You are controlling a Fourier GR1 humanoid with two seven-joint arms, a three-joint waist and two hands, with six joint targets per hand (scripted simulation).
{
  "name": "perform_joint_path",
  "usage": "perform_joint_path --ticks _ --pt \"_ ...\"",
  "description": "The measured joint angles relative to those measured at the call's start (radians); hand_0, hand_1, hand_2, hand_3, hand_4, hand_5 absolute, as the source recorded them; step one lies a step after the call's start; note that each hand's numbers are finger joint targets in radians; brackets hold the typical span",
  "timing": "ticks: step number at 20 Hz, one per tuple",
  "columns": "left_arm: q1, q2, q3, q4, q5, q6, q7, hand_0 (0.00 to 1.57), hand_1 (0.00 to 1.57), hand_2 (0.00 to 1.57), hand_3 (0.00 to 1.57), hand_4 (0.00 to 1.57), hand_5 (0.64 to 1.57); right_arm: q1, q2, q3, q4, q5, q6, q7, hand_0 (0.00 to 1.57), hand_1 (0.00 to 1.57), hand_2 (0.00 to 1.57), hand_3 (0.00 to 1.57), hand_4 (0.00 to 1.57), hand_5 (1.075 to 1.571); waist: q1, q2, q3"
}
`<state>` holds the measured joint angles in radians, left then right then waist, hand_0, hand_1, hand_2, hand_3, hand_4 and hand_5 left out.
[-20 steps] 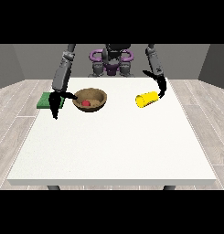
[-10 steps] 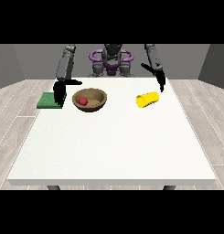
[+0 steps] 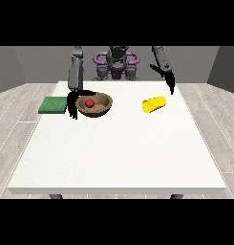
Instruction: Pick the cup and pour the ball into the bowl, then pick the bowl and place it on the pad
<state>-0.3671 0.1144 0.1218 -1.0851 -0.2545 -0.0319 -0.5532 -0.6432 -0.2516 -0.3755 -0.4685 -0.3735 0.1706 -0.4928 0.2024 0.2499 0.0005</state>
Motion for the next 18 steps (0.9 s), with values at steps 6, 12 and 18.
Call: perform_joint_path --ticks 6,12,18 --pt "0.014 0.016 -0.013 -0.066 0.003 -0.019 0.001 0.0 0.0 0.0 0.0 0.0 0.699 -0.012 -0.006 -0.022 0.022 -0.016 -0.034 -0.042 1.24 1.24 1.43 0.51 0.42 1.537 0.024 0.031 -0.0141" --pt "-0.047 0.007 -0.055 -0.115 -0.007 -0.044 0.012 0.0 0.0 0.0 0.0 0.0 0.712 0.078 -0.111 0.099 -0.007 0.167 -0.209 -0.1 1.57 1.57 1.57 1.57 1.25 1.562 0.11 0.074 -0.0596" --pt "-0.103 0.004 -0.088 -0.151 -0.018 -0.064 0.022 0.0 0.0 0.0 0.0 0.0 0.716 0.141 -0.264 0.175 -0.028 0.322 -0.418 -0.095 1.57 1.57 1.57 1.57 1.29 1.57 0.212 0.134 -0.0741"
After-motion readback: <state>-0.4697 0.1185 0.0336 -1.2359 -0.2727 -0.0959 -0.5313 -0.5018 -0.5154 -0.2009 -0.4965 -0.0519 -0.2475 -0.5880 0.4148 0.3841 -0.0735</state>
